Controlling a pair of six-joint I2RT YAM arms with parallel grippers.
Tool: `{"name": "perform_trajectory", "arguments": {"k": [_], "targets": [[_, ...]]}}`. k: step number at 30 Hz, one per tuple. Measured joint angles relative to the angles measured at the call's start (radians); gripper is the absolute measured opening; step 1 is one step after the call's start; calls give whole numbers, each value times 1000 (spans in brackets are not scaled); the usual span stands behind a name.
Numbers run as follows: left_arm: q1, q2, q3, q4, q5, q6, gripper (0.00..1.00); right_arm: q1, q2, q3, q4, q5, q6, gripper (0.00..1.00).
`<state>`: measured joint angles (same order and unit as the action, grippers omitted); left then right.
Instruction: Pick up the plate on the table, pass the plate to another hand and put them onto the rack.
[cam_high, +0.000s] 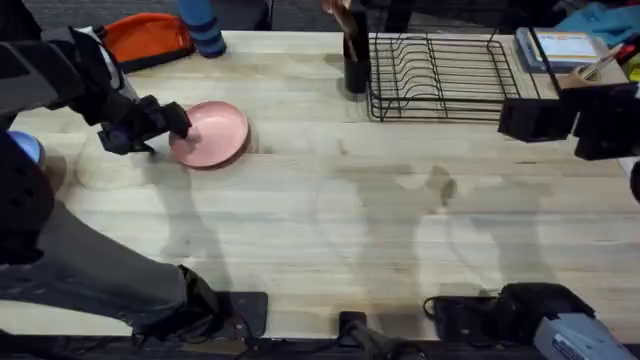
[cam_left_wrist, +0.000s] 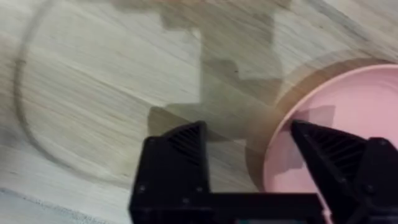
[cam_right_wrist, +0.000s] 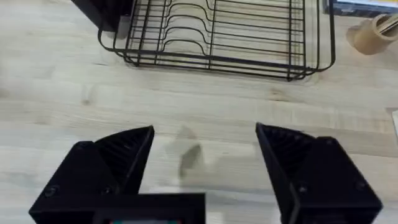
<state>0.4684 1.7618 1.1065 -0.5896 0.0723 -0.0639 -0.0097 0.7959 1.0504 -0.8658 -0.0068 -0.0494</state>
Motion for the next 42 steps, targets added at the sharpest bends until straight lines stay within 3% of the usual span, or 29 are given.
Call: {"name": "perform_trajectory", "arguments": {"k": [4, 5, 7, 9, 14, 17, 18, 19, 20, 24, 26, 36, 38, 42], "targets": [[0, 3, 1, 4, 7, -3, 472, 0, 0, 0, 0, 0, 0, 997], [0, 6, 2, 7, 6, -5, 262, 0, 0, 0, 0, 0, 0, 997], [0, 6, 2, 8, 7, -9, 125, 0, 0, 0, 0, 0, 0, 997], [-1, 5, 10, 12, 12, -11, 55, 0, 0, 0, 0, 0, 0, 997], [-31, 4, 18, 14, 13, -11, 43, 0, 0, 0, 0, 0, 0, 997], [-93, 5, 40, -21, 14, -11, 40, 0, 0, 0, 0, 0, 0, 997], [-165, 36, 116, -114, 20, -11, 41, 0, 0, 0, 0, 0, 0, 997], [-174, 39, 134, -130, 21, -11, 41, 0, 0, 0, 0, 0, 0, 997], [-206, 43, 224, -187, 22, -11, 41, 0, 0, 0, 0, 0, 0, 997], [-244, 43, 345, -274, 44, -11, 41, 0, 0, 0, 0, 0, 0, 997], [-249, 43, 423, -314, 185, -11, 41, 0, 0, 0, 0, 0, 0, 997], [-249, 43, 442, -316, 406, -11, 41, 0, 0, 0, 0, 0, 0, 997], [-249, 43, 442, -316, 616, -11, 41, 0, 0, 0, 5, 0, 0, 997], [-249, 43, 442, -328, 691, -12, 41, 0, 0, 0, 28, 0, 0, 997]]}}
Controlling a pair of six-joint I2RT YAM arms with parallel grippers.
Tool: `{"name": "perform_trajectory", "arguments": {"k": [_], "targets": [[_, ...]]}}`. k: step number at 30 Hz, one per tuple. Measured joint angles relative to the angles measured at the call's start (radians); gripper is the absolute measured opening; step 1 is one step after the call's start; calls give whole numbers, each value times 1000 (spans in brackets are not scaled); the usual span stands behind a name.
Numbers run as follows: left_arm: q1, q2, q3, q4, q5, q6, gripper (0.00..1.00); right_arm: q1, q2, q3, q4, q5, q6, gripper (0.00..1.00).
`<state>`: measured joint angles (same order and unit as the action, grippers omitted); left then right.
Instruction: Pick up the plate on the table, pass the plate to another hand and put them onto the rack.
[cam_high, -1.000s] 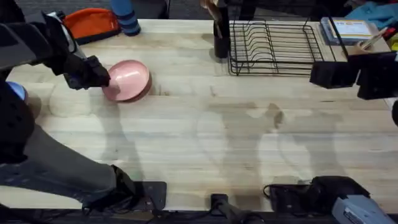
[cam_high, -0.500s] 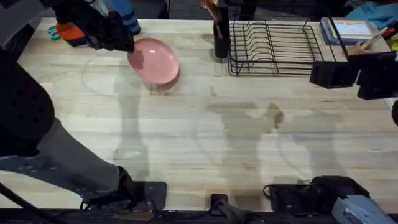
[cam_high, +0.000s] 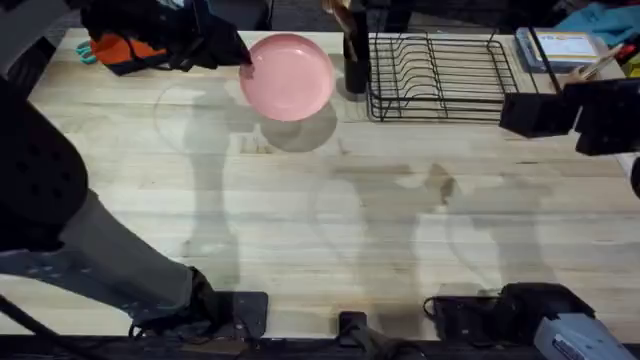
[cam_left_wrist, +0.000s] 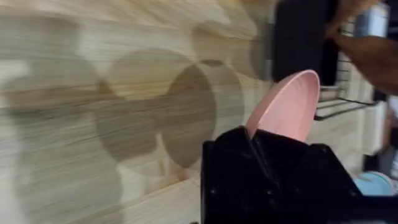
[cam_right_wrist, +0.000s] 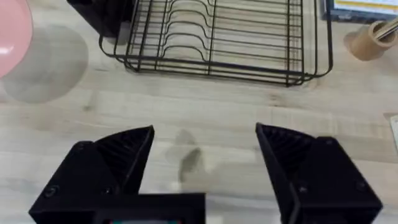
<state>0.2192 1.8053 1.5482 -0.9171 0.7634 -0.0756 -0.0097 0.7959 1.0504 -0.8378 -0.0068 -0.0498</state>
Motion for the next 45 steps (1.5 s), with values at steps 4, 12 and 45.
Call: {"name": "perform_trajectory", "arguments": {"k": [4, 12, 45], "targets": [[-3, 0, 0, -35, 29, -1, 41, 0, 0, 0, 23, 0, 0, 997], [-97, 0, 0, -85, 51, -64, 41, 0, 89, 0, 30, 0, 1, 997], [-319, 0, 0, -29, 54, -127, 42, -2, 198, 0, 99, -470, 465, 997]]}}
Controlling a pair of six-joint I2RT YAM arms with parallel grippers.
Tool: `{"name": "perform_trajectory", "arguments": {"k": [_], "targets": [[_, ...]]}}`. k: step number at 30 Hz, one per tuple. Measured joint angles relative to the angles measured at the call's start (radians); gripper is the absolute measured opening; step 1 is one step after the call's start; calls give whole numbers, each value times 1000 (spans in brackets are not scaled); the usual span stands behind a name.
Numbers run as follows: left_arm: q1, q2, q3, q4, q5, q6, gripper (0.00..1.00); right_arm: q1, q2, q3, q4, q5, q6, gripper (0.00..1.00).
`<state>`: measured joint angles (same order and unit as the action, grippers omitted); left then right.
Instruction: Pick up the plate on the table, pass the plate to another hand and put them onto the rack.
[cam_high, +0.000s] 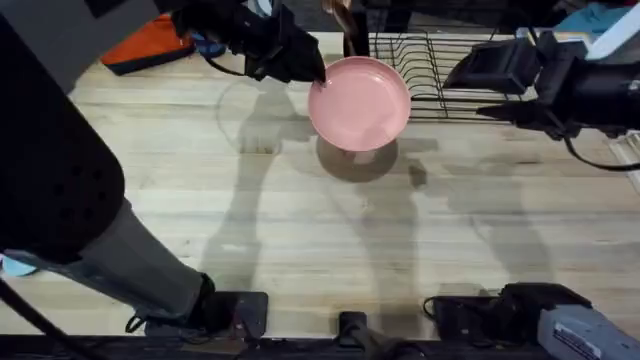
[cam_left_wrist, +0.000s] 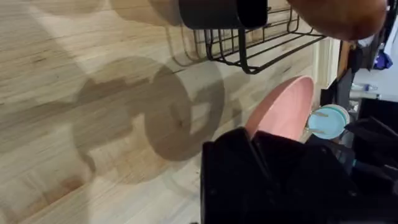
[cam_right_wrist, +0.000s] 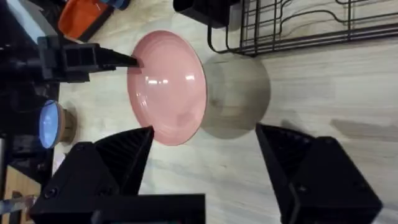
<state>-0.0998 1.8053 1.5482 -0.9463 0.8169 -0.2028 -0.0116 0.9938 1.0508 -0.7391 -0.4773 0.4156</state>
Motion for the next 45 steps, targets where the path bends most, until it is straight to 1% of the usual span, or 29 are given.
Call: {"name": "perform_trajectory", "arguments": {"k": [12, 21, 22, 23, 30, 38, 41, 45], "targets": [[0, 0, 0, 0, 0, 0, 42, 9, 100, 0, 3, -2, 26, 997], [0, 0, 0, 0, 0, 0, 42, 85, 163, 0, 45, -2, 26, 997], [0, 0, 0, 0, 0, 0, 41, 127, 211, 0, 102, 11, 26, 997], [0, 0, 0, 0, 0, 0, 41, 172, 254, 0, 124, 29, 26, 997], [0, 0, 0, -1, 0, 0, 42, 206, 317, 0, 193, 36, 26, 997], [0, 0, 0, -5, 0, 0, 41, 206, 356, 0, 215, 37, 26, 997], [0, 0, 0, -6, 0, 0, 41, 206, 356, 0, 229, 37, 26, 972], [0, 0, 0, -7, 0, 0, 41, 206, 356, 0, 253, 37, 27, 875]]}}
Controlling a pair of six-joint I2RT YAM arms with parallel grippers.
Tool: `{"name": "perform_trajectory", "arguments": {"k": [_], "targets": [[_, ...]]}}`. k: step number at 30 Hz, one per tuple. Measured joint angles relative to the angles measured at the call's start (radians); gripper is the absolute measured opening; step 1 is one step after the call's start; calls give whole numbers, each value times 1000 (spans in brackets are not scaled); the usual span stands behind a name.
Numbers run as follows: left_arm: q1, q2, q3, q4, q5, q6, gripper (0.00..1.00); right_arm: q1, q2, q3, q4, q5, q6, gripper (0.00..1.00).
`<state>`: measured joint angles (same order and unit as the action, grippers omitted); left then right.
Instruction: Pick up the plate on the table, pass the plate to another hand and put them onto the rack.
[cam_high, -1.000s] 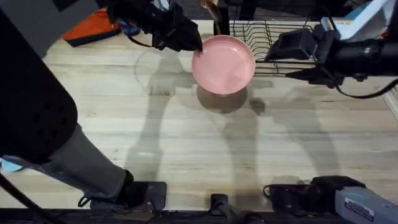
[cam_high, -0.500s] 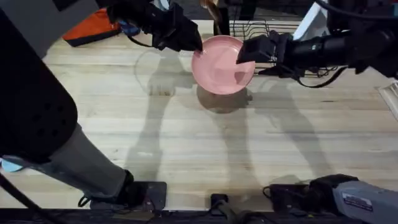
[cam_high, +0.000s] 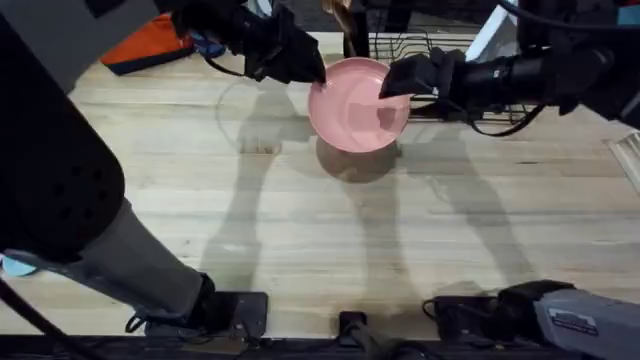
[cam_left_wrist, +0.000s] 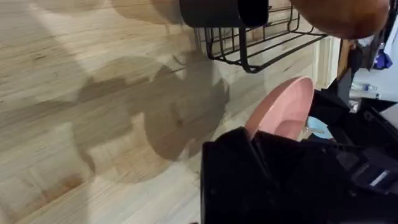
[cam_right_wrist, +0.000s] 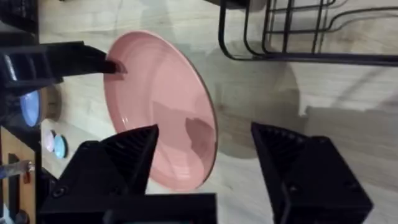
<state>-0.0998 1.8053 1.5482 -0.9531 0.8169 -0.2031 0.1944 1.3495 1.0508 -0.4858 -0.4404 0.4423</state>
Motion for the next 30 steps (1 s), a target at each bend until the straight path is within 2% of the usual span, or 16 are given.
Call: {"name": "perform_trajectory", "arguments": {"k": [1, 10, 13, 14, 21, 30], "targets": [[0, 0, 0, 0, 0, 0, 42, 0, 0, 0, 14, 0, 0, 768], [0, 0, 0, 0, 0, 0, 42, 5, 0, 0, -6, -1, 0, 642], [0, 0, 0, 0, 0, 0, 41, 10, 0, 0, -10, -1, 0, 573], [0, 0, 0, 0, 0, 0, 41, 12, 0, 0, -10, -1, 1, 452], [5, 0, 0, 1, -9, 0, 41, 11, 0, 0, -19, 10, 4, 51], [7, 0, 0, 0, -8, 0, 48, 11, 0, 0, -19, 14, 3, 34]]}}
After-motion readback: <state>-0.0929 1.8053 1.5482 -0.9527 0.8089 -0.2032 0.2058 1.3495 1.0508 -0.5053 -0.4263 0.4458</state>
